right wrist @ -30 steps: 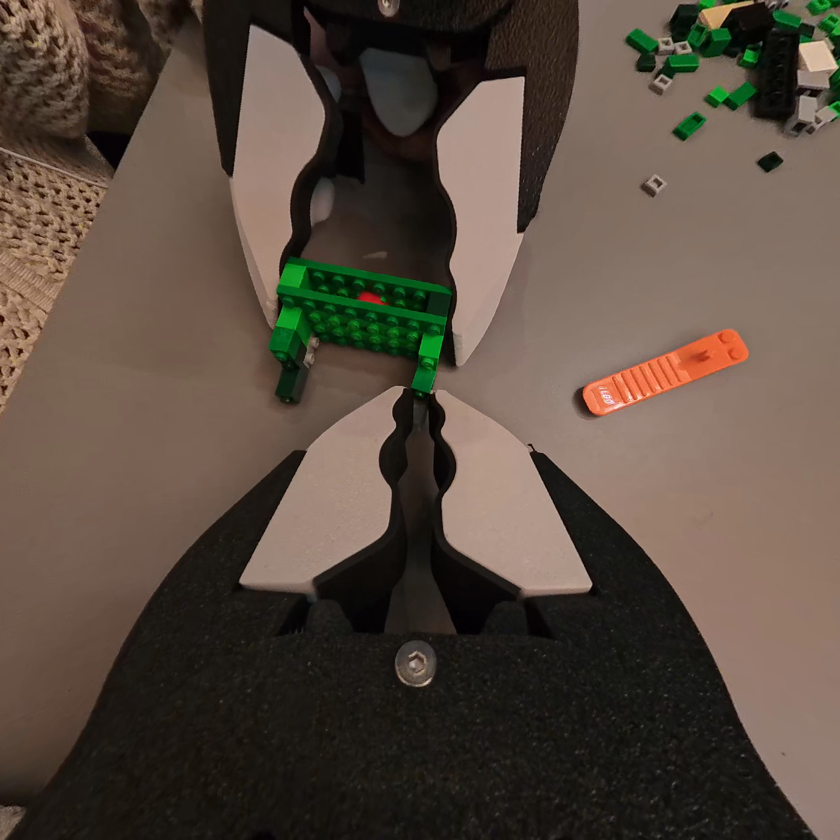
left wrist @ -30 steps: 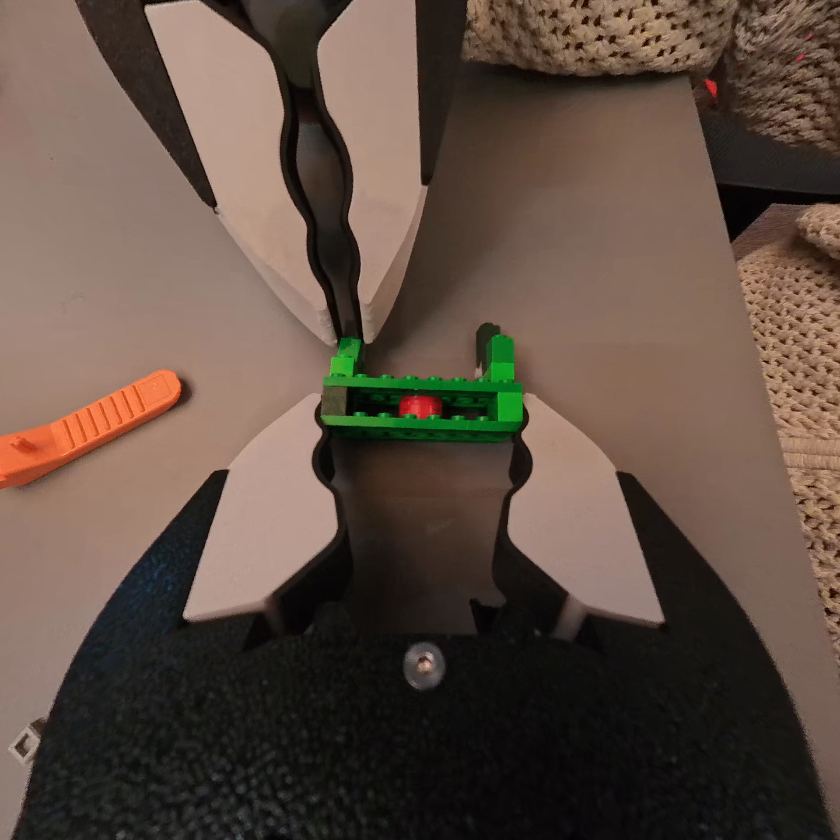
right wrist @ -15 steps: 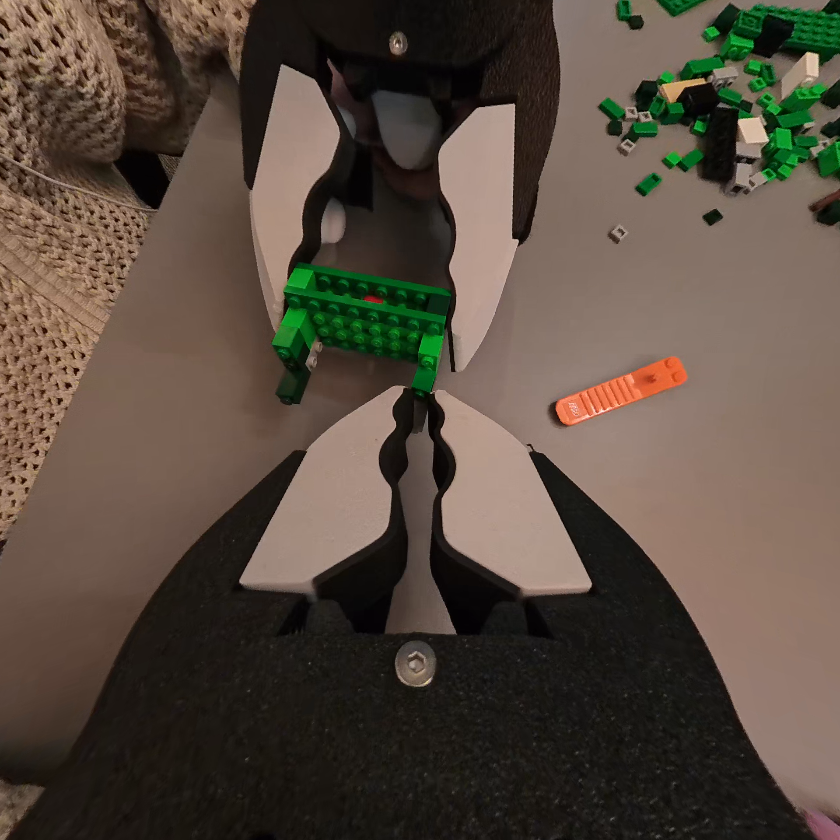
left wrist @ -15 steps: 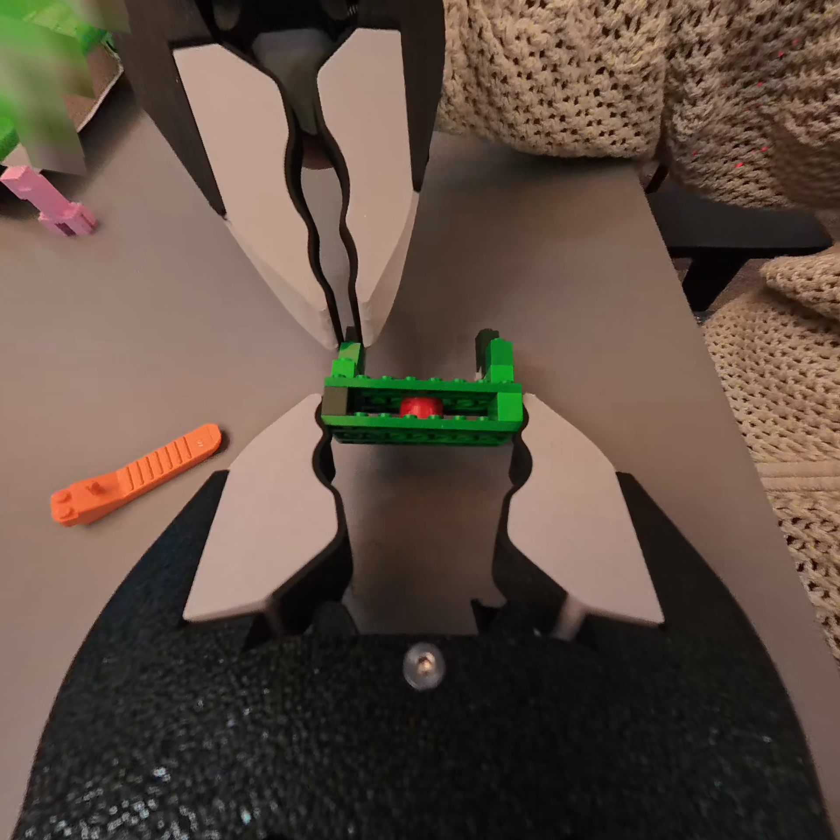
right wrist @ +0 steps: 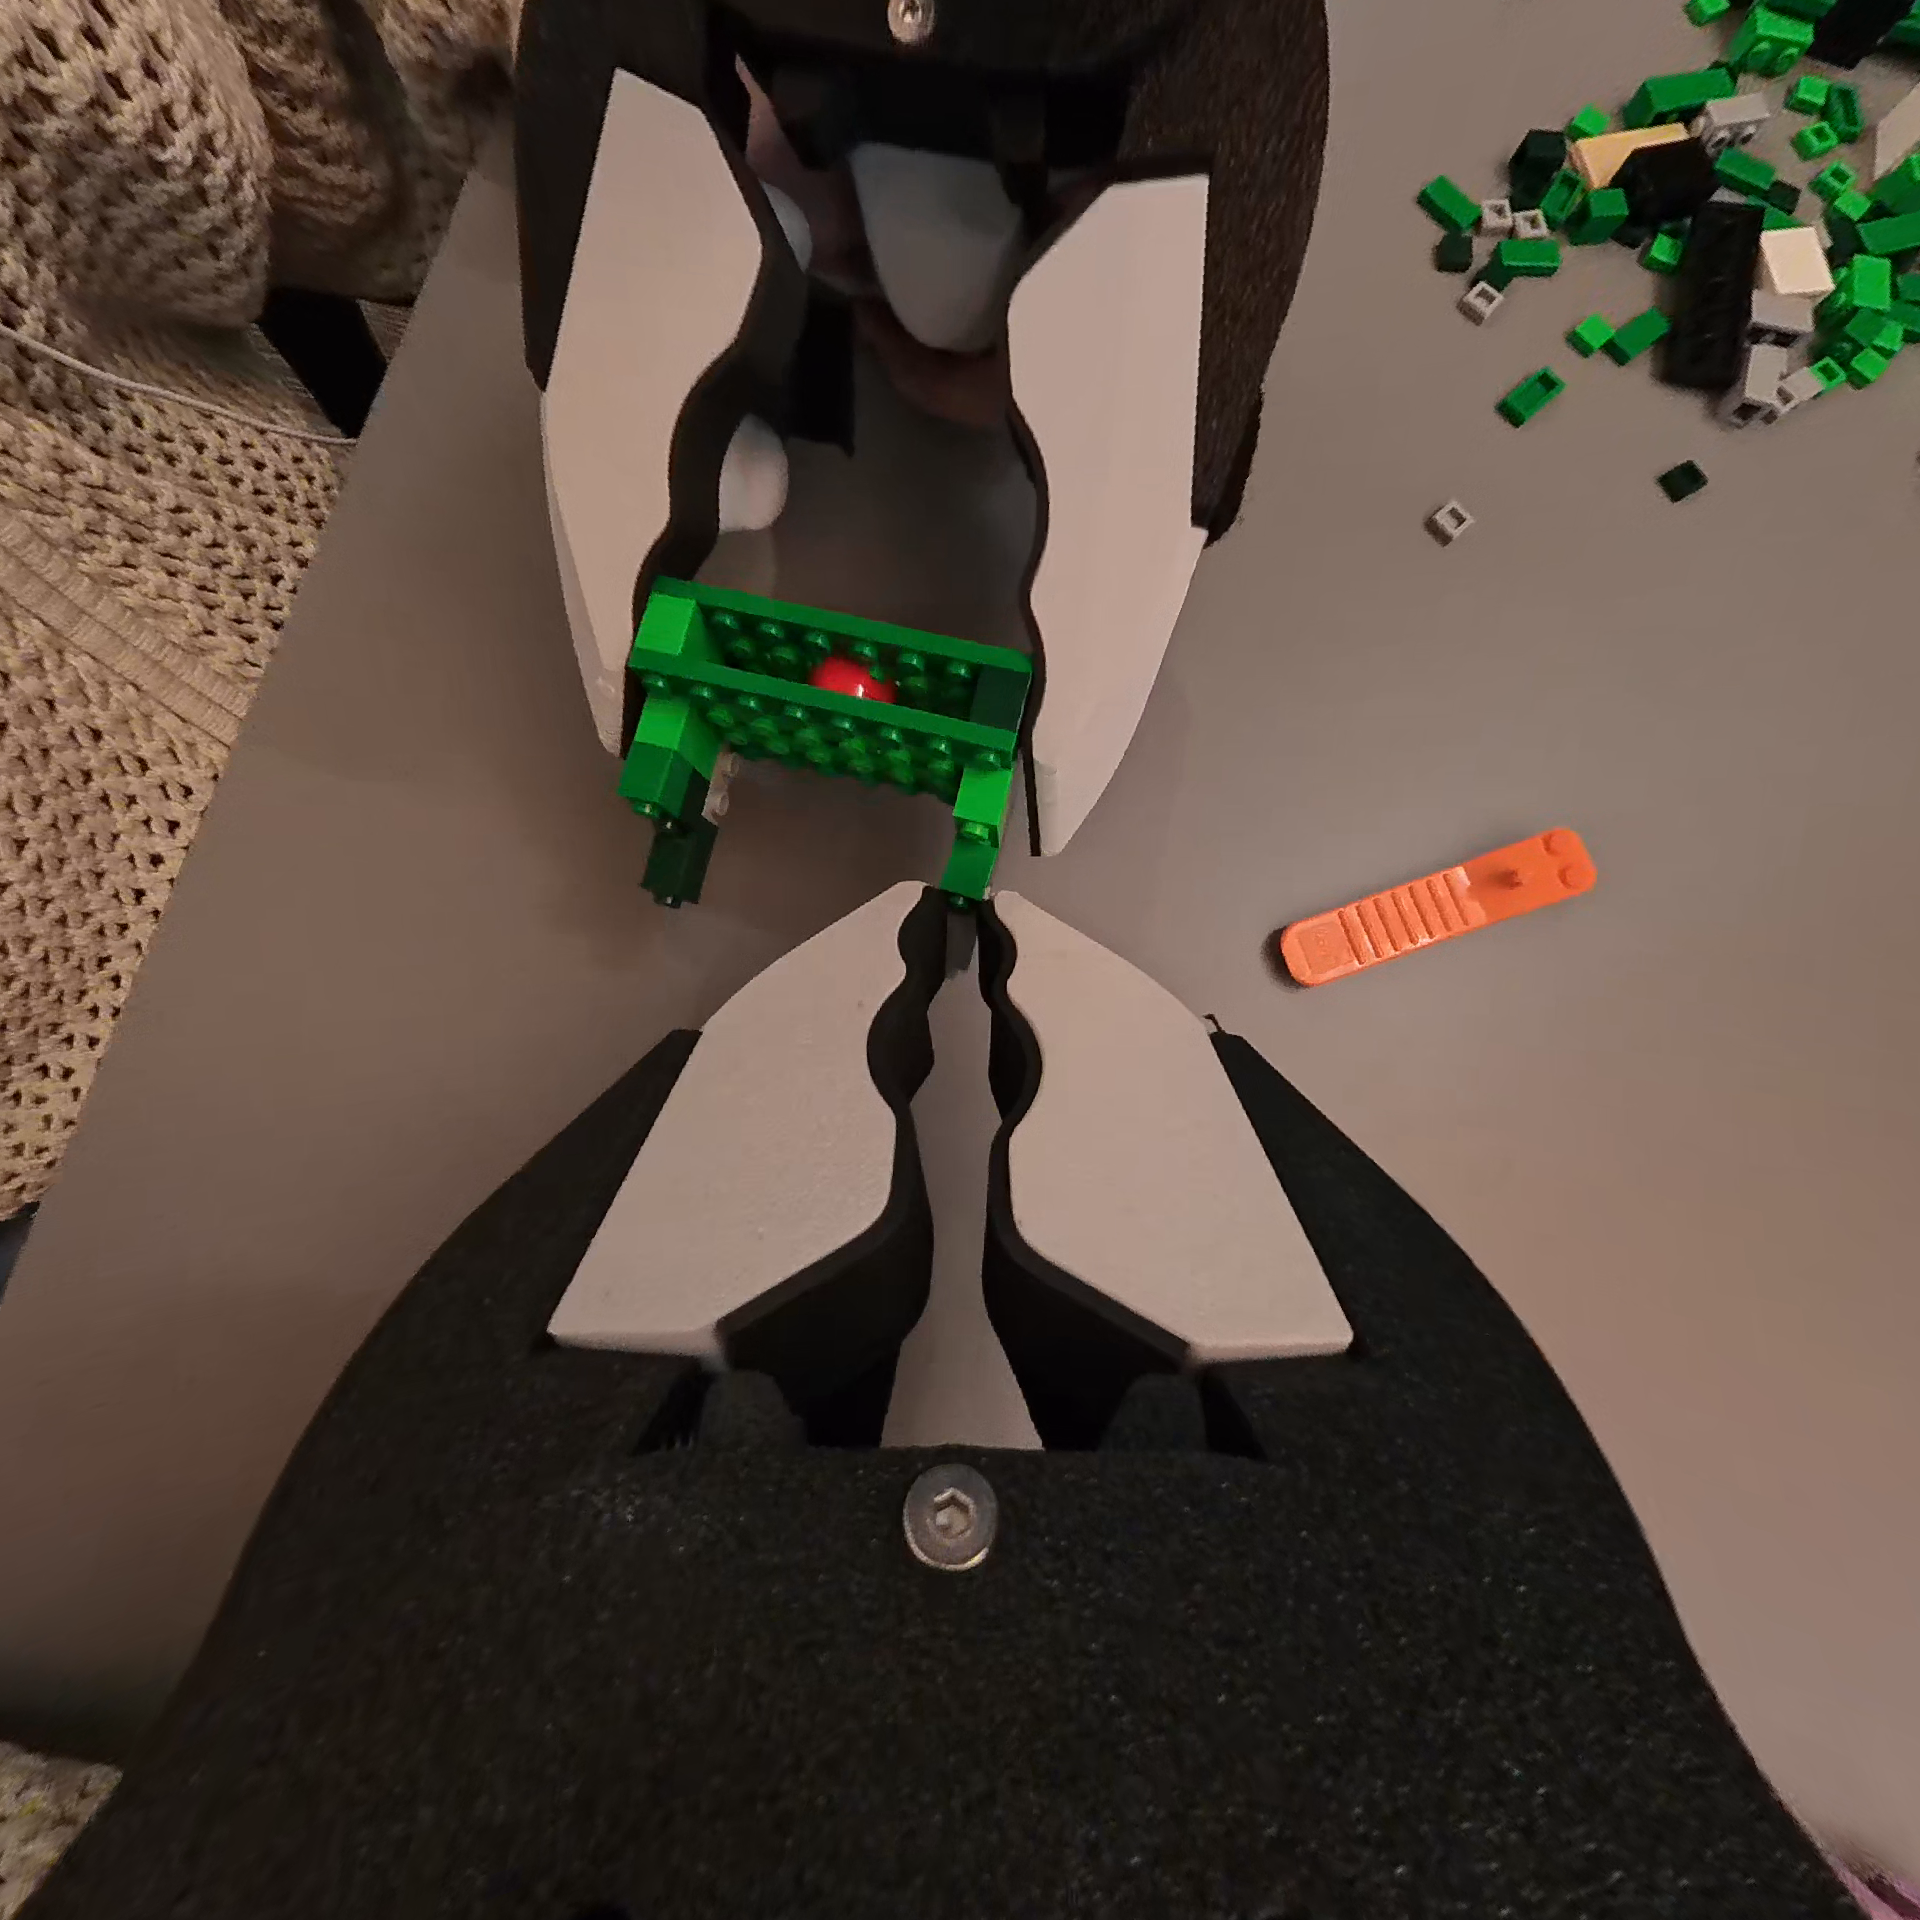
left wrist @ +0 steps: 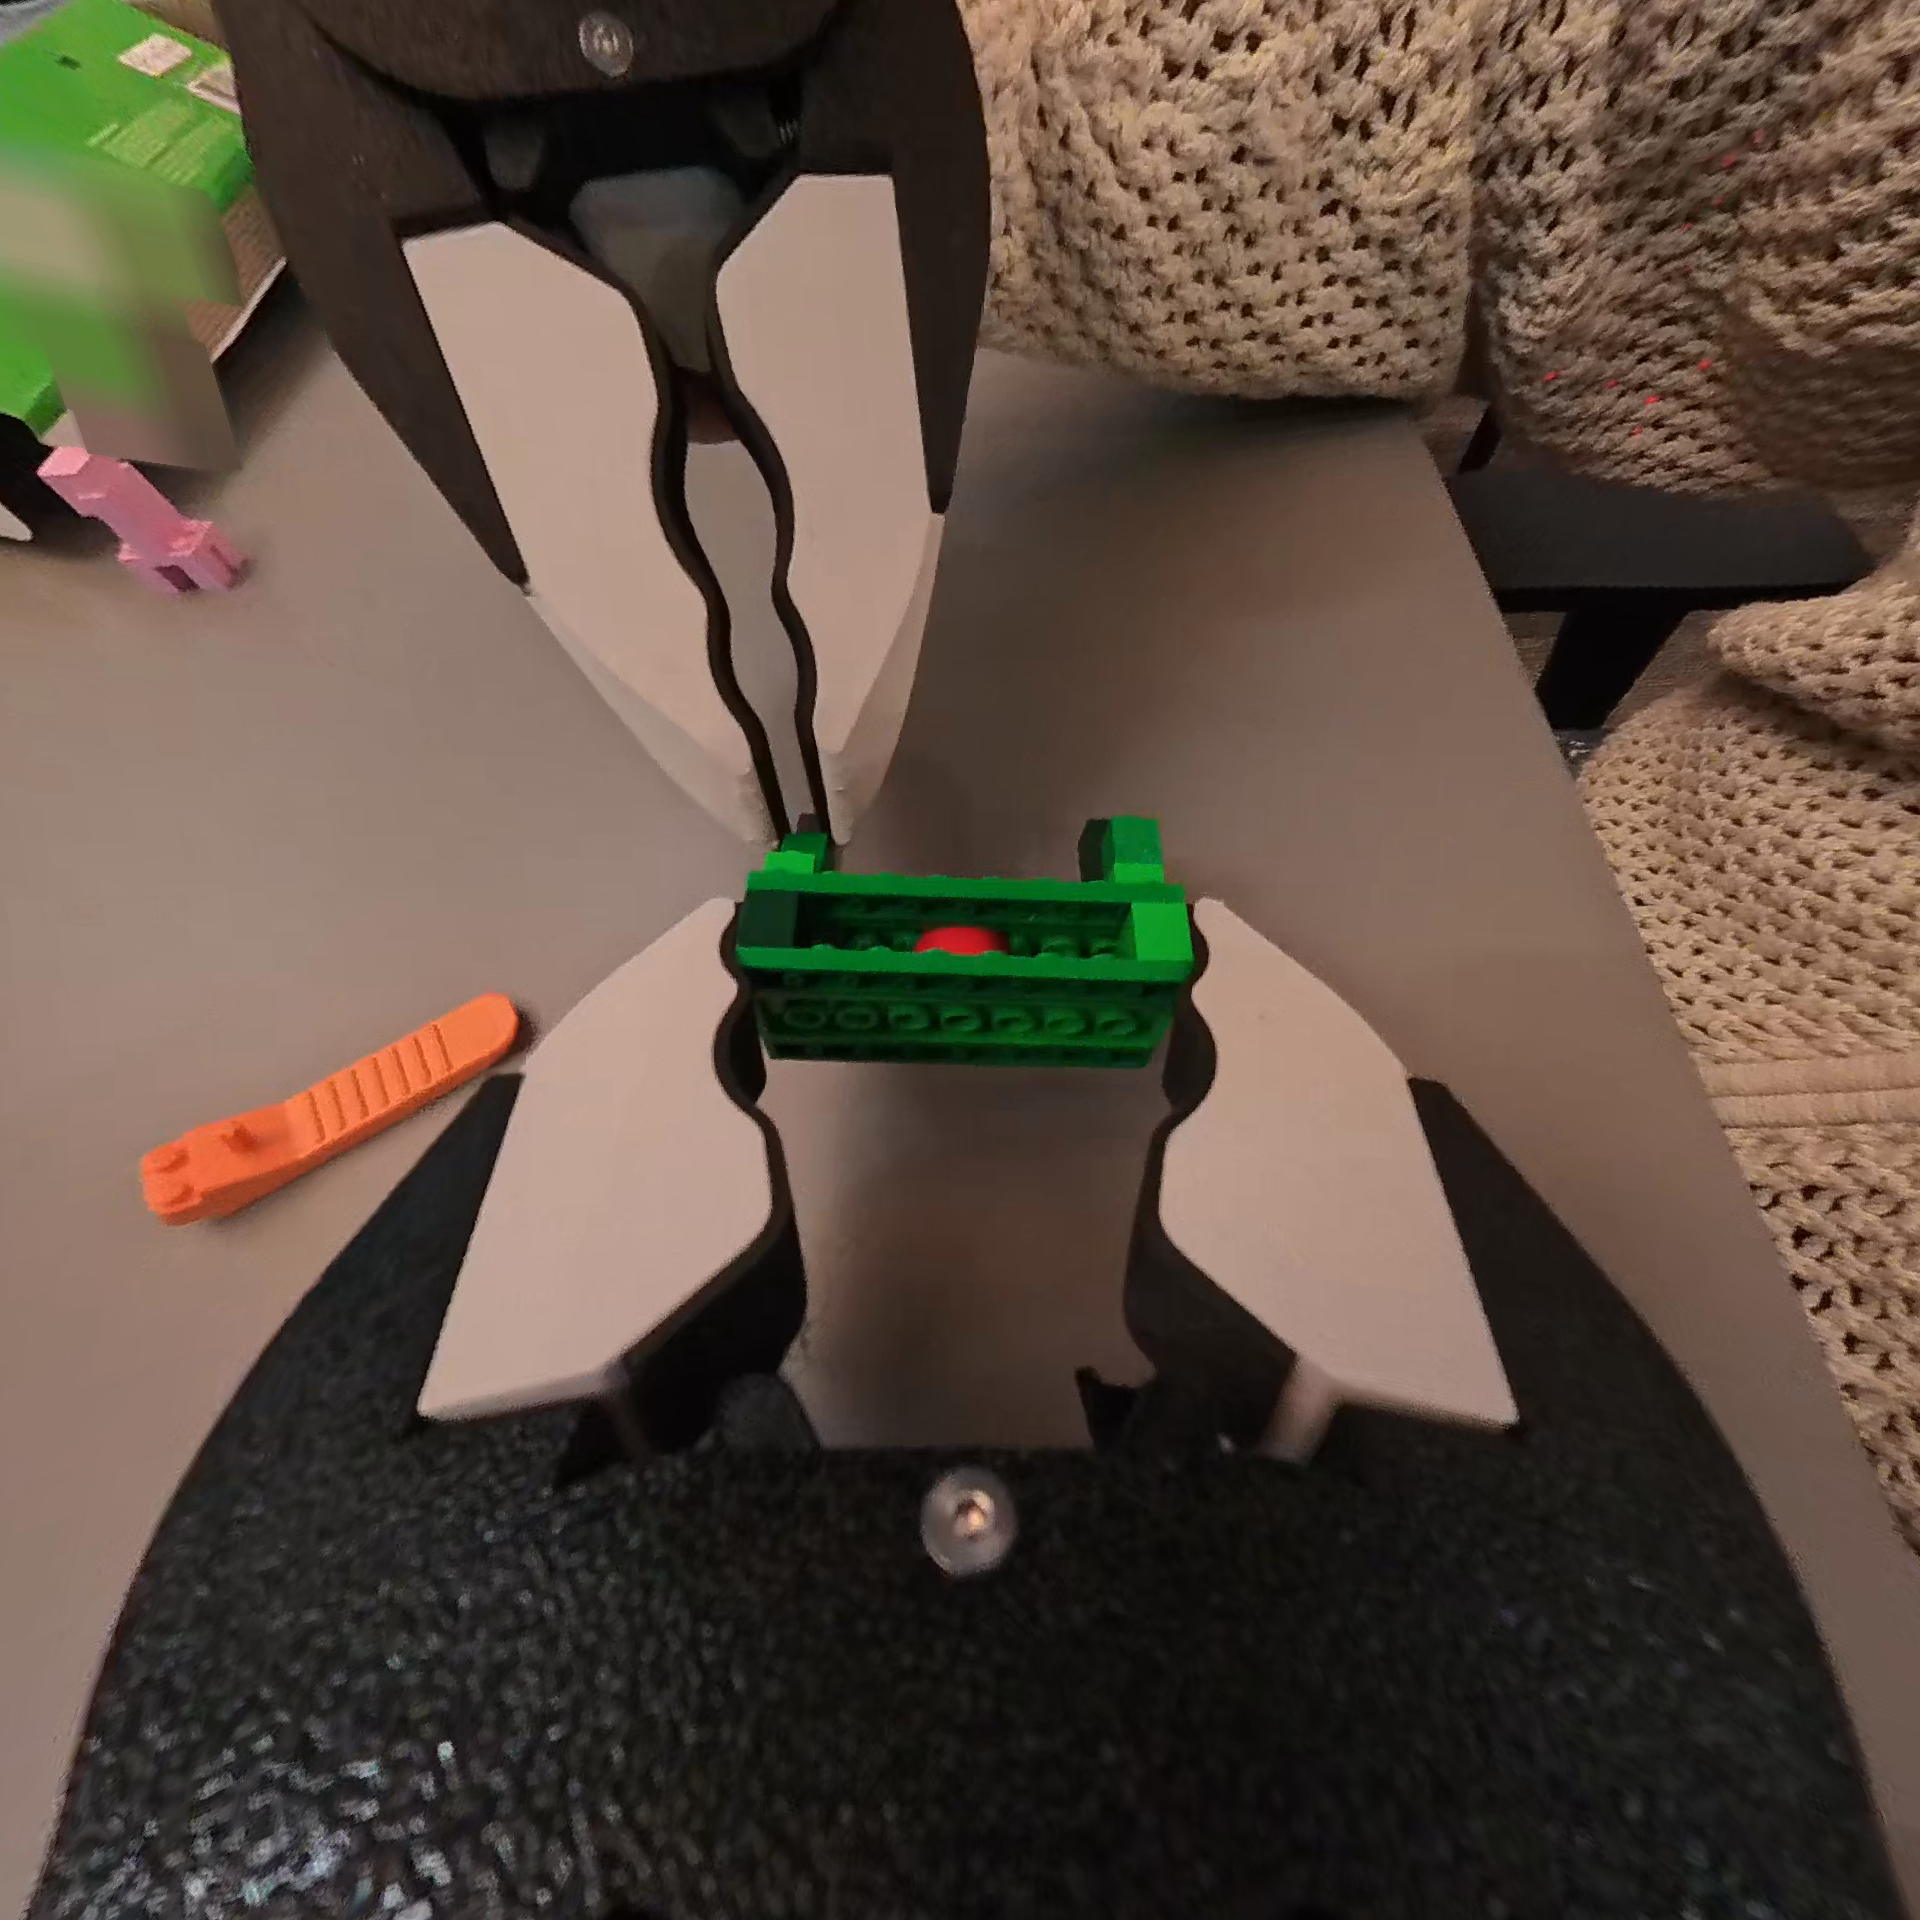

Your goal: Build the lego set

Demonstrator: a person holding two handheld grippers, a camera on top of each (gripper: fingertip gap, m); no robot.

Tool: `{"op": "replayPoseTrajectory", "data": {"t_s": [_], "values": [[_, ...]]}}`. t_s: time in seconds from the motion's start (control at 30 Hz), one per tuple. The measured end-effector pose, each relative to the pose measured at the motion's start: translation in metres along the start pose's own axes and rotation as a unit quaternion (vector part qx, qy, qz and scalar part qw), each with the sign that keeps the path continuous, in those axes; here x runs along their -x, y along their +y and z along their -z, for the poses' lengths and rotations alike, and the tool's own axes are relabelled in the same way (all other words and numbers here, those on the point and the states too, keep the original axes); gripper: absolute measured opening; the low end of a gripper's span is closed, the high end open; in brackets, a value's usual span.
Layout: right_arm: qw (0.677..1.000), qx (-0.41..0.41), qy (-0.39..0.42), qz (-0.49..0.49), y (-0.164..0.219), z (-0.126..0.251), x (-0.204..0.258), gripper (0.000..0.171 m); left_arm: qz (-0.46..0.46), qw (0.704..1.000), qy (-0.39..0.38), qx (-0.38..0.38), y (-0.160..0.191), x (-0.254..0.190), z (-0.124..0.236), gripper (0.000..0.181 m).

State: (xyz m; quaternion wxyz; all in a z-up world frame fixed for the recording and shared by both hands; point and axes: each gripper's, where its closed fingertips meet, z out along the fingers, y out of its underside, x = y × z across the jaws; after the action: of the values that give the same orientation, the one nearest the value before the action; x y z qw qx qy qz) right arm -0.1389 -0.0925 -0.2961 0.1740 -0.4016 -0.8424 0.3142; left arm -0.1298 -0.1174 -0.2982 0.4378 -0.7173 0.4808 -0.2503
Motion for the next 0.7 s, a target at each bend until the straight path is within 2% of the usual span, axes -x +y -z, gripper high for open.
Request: {"op": "replayPoseTrajectory", "data": {"t_s": [0.6, 0.7], "values": [[0.999, 0.025, -0.002, -0.022, 0.02, -0.022, 0.002, 0.004, 0.044, 0.995, 0.028, 0.086, 0.031, -0.004, -0.01, 0.078], [0.999, 0.02, 0.003, -0.026, 0.02, -0.023, 0.002, 0.004, 0.064, 0.994, 0.036, 0.083, 0.029, -0.006, -0.007, 0.087]]}}
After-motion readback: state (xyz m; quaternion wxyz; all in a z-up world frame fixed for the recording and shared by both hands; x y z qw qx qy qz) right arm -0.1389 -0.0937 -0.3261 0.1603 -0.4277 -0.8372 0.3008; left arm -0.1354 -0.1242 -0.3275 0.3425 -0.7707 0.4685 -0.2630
